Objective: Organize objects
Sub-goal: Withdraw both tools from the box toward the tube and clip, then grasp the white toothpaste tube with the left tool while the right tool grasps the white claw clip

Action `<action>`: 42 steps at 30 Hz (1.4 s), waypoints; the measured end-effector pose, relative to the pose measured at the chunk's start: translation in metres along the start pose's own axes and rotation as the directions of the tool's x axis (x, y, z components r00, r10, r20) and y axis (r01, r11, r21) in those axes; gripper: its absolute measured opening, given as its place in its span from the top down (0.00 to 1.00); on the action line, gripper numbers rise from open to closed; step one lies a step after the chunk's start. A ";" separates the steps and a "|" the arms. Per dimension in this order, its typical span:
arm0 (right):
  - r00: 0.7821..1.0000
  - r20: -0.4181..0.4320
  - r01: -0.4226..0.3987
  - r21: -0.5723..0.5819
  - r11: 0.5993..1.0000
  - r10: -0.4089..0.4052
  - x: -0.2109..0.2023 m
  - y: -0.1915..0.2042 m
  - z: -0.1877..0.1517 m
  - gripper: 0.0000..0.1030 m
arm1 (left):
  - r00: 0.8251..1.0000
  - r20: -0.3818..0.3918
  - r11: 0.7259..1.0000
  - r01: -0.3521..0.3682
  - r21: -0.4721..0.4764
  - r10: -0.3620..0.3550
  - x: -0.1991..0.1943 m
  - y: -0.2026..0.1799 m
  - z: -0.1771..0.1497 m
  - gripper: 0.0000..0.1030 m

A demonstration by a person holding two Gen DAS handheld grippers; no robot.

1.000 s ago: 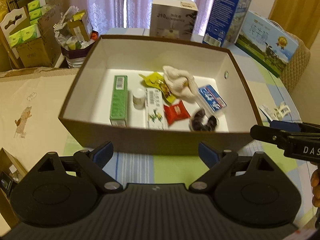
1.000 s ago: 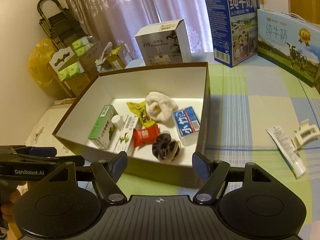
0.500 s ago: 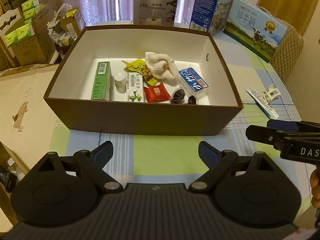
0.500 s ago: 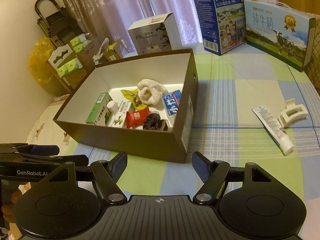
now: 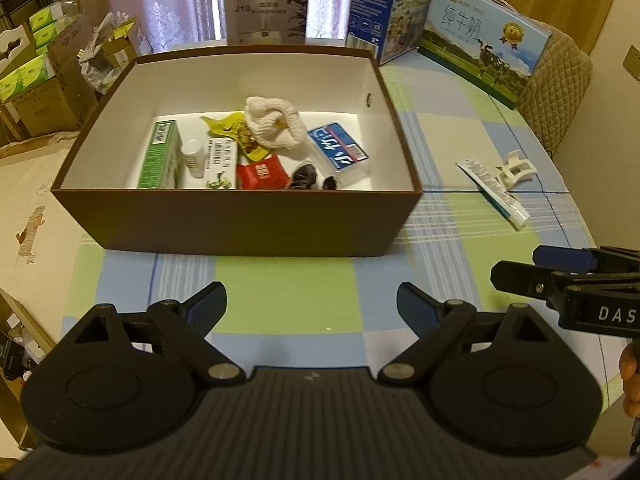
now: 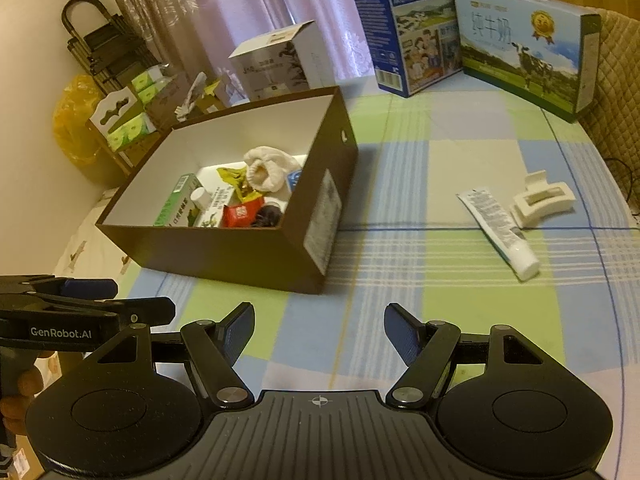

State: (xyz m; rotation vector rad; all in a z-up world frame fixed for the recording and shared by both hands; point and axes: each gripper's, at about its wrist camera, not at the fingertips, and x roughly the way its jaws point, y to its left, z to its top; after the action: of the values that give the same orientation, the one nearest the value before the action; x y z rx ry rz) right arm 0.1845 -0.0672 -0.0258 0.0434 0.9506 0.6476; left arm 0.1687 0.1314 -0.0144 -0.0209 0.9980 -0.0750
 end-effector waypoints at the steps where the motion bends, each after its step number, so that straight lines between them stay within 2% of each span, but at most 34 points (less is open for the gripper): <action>1: 1.000 0.000 0.000 0.000 1.000 0.000 -0.002 -0.003 -0.001 0.33 | 1.000 -0.001 1.000 -0.001 0.001 0.001 0.000 -0.004 0.000 0.13; 12: 1.000 -0.012 0.009 0.016 1.000 -0.008 -0.022 -0.043 -0.008 0.33 | 1.000 -0.013 1.000 0.005 0.026 -0.005 0.007 -0.050 -0.001 0.13; 25: 0.998 -0.017 0.056 0.063 0.996 -0.055 -0.045 -0.106 -0.013 0.33 | 0.999 -0.036 0.997 0.035 0.066 -0.032 0.027 -0.117 0.005 0.13; 35: 0.990 -0.017 0.138 0.128 0.982 -0.137 -0.047 -0.167 -0.007 0.33 | 0.994 -0.081 0.990 0.087 0.114 -0.078 0.071 -0.172 0.022 0.13; 42: 0.984 -0.025 0.179 0.167 0.970 -0.177 -0.042 -0.203 0.000 0.33 | 0.988 -0.097 0.986 0.129 0.108 -0.119 0.111 -0.205 0.040 0.13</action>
State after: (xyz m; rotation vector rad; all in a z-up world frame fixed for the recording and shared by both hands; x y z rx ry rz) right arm 0.2679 -0.2539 -0.0574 0.1039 1.0042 0.4008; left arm 0.2517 -0.0814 -0.0753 0.0246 1.0807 -0.2490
